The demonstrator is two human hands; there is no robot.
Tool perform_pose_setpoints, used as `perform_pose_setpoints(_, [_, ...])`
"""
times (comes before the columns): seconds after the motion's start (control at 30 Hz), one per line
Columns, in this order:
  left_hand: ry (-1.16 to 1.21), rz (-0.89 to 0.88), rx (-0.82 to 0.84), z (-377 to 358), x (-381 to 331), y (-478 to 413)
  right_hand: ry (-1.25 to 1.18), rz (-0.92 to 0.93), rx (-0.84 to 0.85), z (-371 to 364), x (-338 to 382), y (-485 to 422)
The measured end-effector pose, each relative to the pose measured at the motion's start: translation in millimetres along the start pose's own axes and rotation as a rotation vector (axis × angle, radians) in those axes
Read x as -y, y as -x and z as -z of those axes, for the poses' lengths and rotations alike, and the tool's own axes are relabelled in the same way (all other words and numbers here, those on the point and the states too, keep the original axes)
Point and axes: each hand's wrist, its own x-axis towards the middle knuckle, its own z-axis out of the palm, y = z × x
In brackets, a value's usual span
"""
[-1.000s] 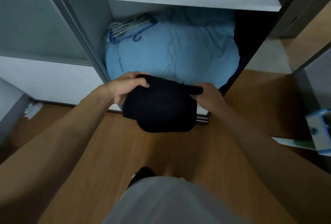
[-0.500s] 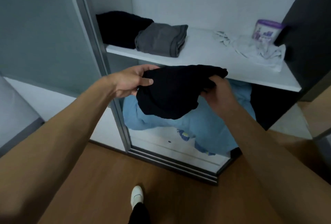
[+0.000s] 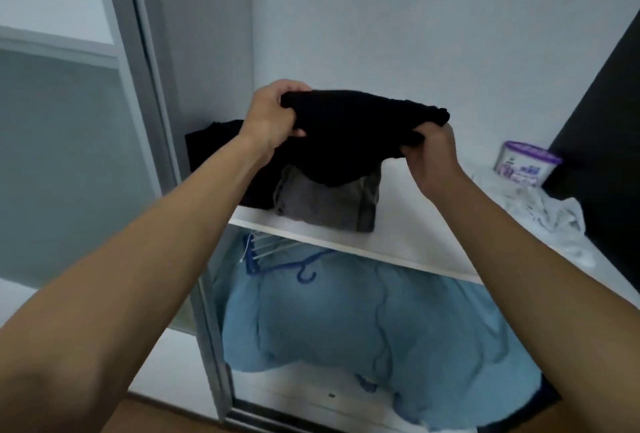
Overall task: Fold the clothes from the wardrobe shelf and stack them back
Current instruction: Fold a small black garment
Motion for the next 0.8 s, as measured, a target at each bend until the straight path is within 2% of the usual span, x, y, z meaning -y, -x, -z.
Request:
perform_pose_setpoints(0.07, [0.047, -0.073, -0.040, 5, 4, -22, 0.104, 0.096, 0.000, -5, -5, -21])
perform_pose_setpoints(0.1, [0.050, -0.062, -0.040, 7, 13, -31, 0.256, 0.112, -0.022, -2, -12, -28])
perform_pose_setpoints(0.17, [-0.055, 0.081, 0.019, 7, 39, -39, 0.601, 0.057, -0.009, 18, -38, -34])
perform_pose_setpoints(0.23, [-0.240, 0.302, 0.128, 7, 68, -41, 0.830, -0.133, 0.067, 47, -69, -35])
perform_pose_setpoints(0.3, [-0.301, 0.403, 0.136, 9, 93, -50, 0.846, -0.286, 0.022, 66, -89, -39])
perform_pose_setpoints(0.33, [-0.302, 0.391, 0.105, 9, 101, -58, 0.780, -0.338, -0.045, 69, -93, -42])
perform_pose_setpoints(0.43, [-0.274, 0.379, 0.067, 2, 109, -78, 0.683, -0.376, -0.143, 61, -101, -56])
perform_pose_setpoints(0.5, [-0.261, 0.399, 0.115, -6, 117, -84, 0.746, -0.321, -0.142, 52, -108, -65])
perform_pose_setpoints(0.57, [-0.291, 0.319, 0.152, -14, 124, -87, 0.774, -0.169, -0.166, 41, -108, -71])
perform_pose_setpoints(0.7, [-0.186, 0.027, -0.014, -25, 119, -100, 0.704, 0.243, -0.304, 35, -93, -83])
perform_pose_setpoints(0.73, [-0.197, -0.001, -0.038, -26, 118, -105, 0.709, 0.285, -0.334, 35, -92, -87])
perform_pose_setpoints(0.8, [-0.370, 0.004, 0.036, -26, 123, -112, 0.838, 0.211, -0.313, 34, -95, -95])
